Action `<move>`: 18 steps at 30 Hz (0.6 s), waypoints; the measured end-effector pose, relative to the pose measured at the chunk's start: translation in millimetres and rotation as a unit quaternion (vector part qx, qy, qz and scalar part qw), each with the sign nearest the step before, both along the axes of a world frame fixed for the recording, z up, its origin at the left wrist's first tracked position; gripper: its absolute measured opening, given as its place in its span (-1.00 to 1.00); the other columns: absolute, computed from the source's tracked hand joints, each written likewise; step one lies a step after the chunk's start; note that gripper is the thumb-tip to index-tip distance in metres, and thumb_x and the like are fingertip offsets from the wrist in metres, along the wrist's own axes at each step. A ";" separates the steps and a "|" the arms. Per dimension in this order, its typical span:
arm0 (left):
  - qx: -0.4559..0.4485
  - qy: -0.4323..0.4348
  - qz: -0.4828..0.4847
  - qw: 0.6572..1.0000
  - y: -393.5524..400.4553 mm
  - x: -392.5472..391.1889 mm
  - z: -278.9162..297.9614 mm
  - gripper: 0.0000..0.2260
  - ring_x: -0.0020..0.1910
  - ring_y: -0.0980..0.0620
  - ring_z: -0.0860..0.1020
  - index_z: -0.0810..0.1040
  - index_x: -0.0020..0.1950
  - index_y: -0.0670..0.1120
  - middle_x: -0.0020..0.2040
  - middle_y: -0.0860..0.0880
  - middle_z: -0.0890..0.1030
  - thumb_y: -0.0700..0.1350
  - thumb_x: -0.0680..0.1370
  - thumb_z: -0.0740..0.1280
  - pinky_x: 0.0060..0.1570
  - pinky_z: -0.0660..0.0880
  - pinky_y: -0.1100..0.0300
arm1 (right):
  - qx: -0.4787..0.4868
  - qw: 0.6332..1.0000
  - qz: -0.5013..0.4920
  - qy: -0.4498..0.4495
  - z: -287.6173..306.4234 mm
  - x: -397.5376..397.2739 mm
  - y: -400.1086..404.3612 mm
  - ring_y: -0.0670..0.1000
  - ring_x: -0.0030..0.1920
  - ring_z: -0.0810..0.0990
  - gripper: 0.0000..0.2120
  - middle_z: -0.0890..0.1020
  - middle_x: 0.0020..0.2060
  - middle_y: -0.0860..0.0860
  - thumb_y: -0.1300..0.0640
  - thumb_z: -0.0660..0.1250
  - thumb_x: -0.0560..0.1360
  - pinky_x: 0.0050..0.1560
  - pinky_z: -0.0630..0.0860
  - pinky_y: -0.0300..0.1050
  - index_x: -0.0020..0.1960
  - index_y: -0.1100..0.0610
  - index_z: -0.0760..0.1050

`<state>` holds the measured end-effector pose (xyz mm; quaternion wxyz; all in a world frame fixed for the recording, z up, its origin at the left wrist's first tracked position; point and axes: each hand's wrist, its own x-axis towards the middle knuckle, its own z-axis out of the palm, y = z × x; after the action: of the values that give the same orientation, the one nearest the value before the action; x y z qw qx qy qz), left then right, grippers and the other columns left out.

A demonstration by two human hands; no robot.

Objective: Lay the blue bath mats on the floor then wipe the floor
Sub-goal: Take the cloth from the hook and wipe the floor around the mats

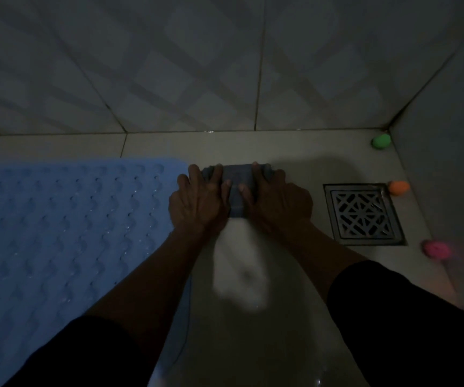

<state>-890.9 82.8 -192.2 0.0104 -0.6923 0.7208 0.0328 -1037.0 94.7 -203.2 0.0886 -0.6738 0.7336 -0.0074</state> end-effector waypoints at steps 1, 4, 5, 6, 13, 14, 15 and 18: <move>0.000 0.003 0.002 1.000 4.6 0.5 1.3 -0.51 0.23 -0.22 0.42 0.21 0.57 0.09 0.33 -0.20 0.34 0.23 0.67 0.01 -0.14 0.28 0.04 | 0.003 1.000 -0.002 0.000 0.3 1.4 3.8 0.24 0.01 0.57 -0.36 0.38 0.28 0.19 -0.31 -0.08 0.60 -0.15 0.32 -0.01 0.58 -0.03 0.01; 0.002 -0.002 0.003 1.000 17.7 2.1 2.6 -0.50 0.23 -0.22 0.43 0.21 0.57 0.09 0.33 -0.20 0.34 0.23 0.67 0.01 -0.16 0.29 0.04 | 0.013 1.000 -0.005 -0.006 2.6 2.9 15.3 0.24 0.03 0.57 -0.36 0.38 0.29 0.20 -0.31 -0.08 0.61 -0.14 0.32 -0.01 0.58 -0.04 0.00; 0.001 -0.005 0.004 1.000 22.9 3.2 2.7 -0.50 0.23 -0.23 0.43 0.22 0.57 0.09 0.33 -0.20 0.35 0.23 0.66 0.01 -0.17 0.30 0.04 | 0.014 1.000 -0.004 -0.007 3.6 3.9 20.6 0.24 0.03 0.57 -0.36 0.38 0.29 0.20 -0.31 -0.08 0.61 -0.14 0.33 -0.01 0.58 -0.04 0.00; 0.002 -0.006 0.004 1.000 27.7 4.6 3.0 -0.50 0.23 -0.24 0.43 0.22 0.57 0.09 0.34 -0.20 0.35 0.23 0.66 0.01 -0.17 0.30 0.04 | 0.014 1.000 -0.003 -0.007 3.8 4.9 25.9 0.24 0.02 0.57 -0.36 0.38 0.28 0.20 -0.31 -0.08 0.60 -0.13 0.35 -0.01 0.59 -0.04 0.00; 0.010 0.004 0.002 1.000 65.7 16.8 -1.4 -0.50 0.17 -0.23 0.46 0.24 0.56 0.08 0.32 -0.20 0.37 0.24 0.67 0.02 -0.23 0.31 0.05 | -0.016 0.999 -0.018 0.025 -0.6 16.6 69.2 0.23 -0.08 0.60 -0.37 0.45 0.23 0.16 -0.34 -0.04 0.58 -0.20 0.39 -0.02 0.56 -0.07 0.11; 0.005 0.007 0.001 1.000 70.9 18.6 -1.5 -0.51 0.15 -0.23 0.47 0.25 0.55 0.08 0.31 -0.20 0.38 0.24 0.67 0.02 -0.25 0.31 0.05 | -0.013 0.999 -0.019 0.022 -0.4 17.8 74.0 0.23 -0.08 0.59 -0.36 0.44 0.24 0.17 -0.34 -0.05 0.59 -0.18 0.42 -0.01 0.57 -0.07 0.09; 0.004 0.008 0.001 1.000 76.1 19.4 -1.3 -0.51 0.15 -0.22 0.47 0.26 0.55 0.08 0.30 -0.20 0.39 0.24 0.67 0.01 -0.26 0.30 0.05 | -0.009 1.000 -0.020 0.021 -0.1 19.3 78.5 0.23 -0.08 0.59 -0.36 0.43 0.25 0.17 -0.34 -0.05 0.59 -0.17 0.44 0.00 0.57 -0.07 0.08; 0.027 0.014 -0.003 1.000 88.4 24.5 1.1 -0.52 0.12 -0.19 0.47 0.28 0.53 0.08 0.28 -0.18 0.39 0.25 0.67 0.01 -0.27 0.27 0.07 | -0.006 0.999 -0.037 0.016 2.1 26.1 93.3 0.23 -0.10 0.60 -0.36 0.43 0.27 0.18 -0.34 -0.03 0.58 -0.17 0.46 0.00 0.57 -0.09 0.08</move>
<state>-866.4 171.3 -191.1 0.0189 -0.6890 0.7219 0.0622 -1010.9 188.0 -201.1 0.0729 -0.6466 0.7593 -0.0042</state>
